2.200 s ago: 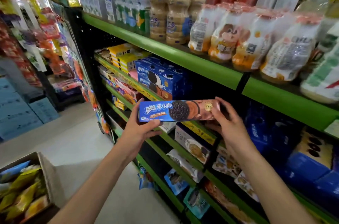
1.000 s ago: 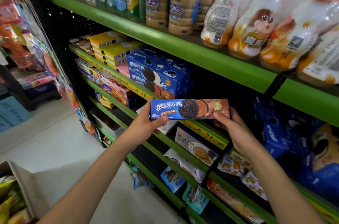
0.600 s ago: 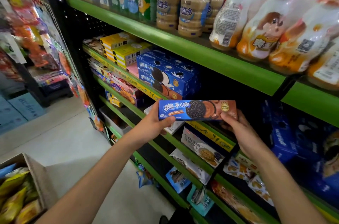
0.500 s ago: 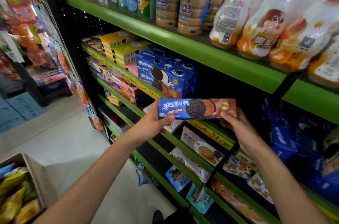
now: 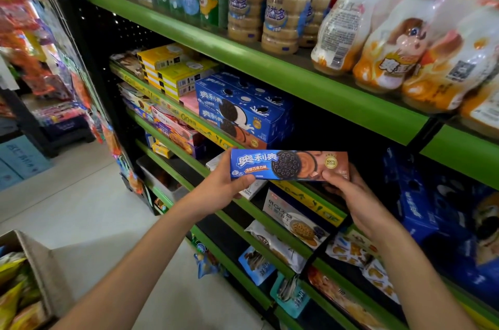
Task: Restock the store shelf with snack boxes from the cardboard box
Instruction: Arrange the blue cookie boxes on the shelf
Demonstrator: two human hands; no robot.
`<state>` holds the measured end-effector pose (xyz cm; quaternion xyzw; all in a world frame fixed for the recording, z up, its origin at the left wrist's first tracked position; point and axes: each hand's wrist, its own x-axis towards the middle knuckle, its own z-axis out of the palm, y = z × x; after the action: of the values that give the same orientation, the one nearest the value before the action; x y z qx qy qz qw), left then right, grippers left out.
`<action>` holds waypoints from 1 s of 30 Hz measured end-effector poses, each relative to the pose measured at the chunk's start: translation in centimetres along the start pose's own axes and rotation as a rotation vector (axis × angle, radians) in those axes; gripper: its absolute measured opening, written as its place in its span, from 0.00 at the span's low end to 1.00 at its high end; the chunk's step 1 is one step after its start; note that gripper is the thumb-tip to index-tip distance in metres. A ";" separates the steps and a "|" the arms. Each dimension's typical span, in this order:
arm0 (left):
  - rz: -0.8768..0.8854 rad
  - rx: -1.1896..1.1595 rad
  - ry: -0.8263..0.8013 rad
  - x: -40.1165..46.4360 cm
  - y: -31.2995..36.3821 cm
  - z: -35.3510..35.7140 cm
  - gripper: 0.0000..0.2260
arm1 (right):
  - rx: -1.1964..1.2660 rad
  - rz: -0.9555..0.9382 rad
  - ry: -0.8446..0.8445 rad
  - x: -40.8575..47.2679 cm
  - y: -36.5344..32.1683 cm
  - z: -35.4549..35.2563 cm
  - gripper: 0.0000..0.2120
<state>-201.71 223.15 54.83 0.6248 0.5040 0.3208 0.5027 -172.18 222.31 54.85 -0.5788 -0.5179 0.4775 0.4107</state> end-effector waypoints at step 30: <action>0.048 0.030 0.006 2.8 -0.7 0.2 0.42 | 0.049 -0.006 0.010 -0.9 -1.2 0.3 0.32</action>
<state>-200.94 225.74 53.83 0.6432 0.4951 0.3270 0.4841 -172.67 221.58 56.03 -0.5693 -0.5060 0.4859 0.4288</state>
